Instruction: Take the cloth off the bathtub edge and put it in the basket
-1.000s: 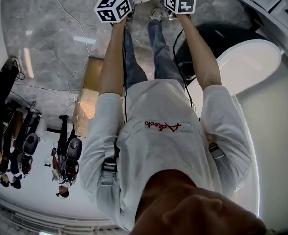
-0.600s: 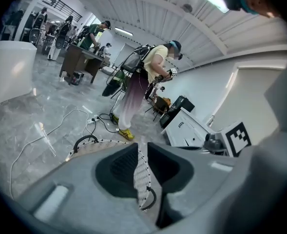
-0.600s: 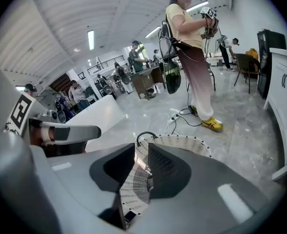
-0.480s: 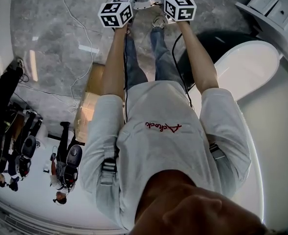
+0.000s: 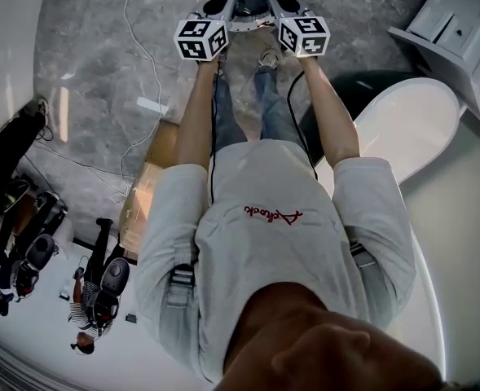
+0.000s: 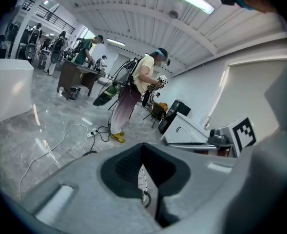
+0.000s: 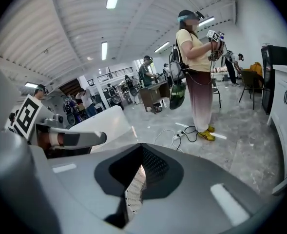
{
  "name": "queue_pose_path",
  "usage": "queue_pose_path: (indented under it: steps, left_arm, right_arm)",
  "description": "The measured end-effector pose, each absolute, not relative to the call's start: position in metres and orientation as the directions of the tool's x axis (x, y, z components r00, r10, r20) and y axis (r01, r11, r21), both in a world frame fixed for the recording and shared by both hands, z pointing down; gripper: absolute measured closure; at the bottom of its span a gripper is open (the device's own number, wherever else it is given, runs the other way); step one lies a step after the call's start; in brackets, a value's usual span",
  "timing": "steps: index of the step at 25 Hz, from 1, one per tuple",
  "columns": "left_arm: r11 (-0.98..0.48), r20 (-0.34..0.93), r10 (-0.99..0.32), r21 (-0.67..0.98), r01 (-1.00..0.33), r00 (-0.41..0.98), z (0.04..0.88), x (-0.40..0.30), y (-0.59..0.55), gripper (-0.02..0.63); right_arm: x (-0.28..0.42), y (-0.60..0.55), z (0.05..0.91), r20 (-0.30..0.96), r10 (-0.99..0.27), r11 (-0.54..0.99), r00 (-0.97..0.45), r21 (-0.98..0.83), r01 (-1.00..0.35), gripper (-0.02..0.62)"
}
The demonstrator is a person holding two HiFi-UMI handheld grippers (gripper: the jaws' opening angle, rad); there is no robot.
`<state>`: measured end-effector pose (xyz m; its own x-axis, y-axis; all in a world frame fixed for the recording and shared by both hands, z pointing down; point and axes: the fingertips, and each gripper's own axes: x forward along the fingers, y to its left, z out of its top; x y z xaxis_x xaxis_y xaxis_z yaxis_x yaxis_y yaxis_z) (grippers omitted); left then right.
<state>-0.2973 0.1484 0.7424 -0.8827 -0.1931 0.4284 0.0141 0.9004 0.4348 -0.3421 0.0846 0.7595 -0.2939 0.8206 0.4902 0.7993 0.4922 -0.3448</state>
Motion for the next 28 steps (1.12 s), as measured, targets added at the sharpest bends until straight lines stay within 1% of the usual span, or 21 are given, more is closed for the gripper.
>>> queue_pose_path:
  steps: [8,17,22,28]
  left_arm:
    - [0.939,0.367,-0.142,0.343,-0.009,-0.919,0.677,-0.279,0.158,0.604]
    - [0.970,0.310,-0.125,0.237,-0.051,-0.942,0.604,-0.276,0.172,0.604]
    - [0.986,0.267,-0.108,0.154,-0.068,-0.958,0.553,-0.276,0.180,0.604]
    - [0.994,0.211,-0.076,0.095,-0.057,-0.975,0.503,-0.271,0.197,0.604]
  right_arm:
    - [-0.333,0.084,0.700,0.427,0.837,0.488,-0.341,-0.302,0.819,0.589]
    - [-0.343,0.091,0.619,0.310,0.859,0.492,-0.408,-0.273,0.827,0.589]
    - [-0.341,0.089,0.572,0.249,0.866,0.486,-0.433,-0.221,0.846,0.589]
    - [-0.341,0.088,0.530,0.196,0.873,0.479,-0.448,-0.162,0.863,0.589]
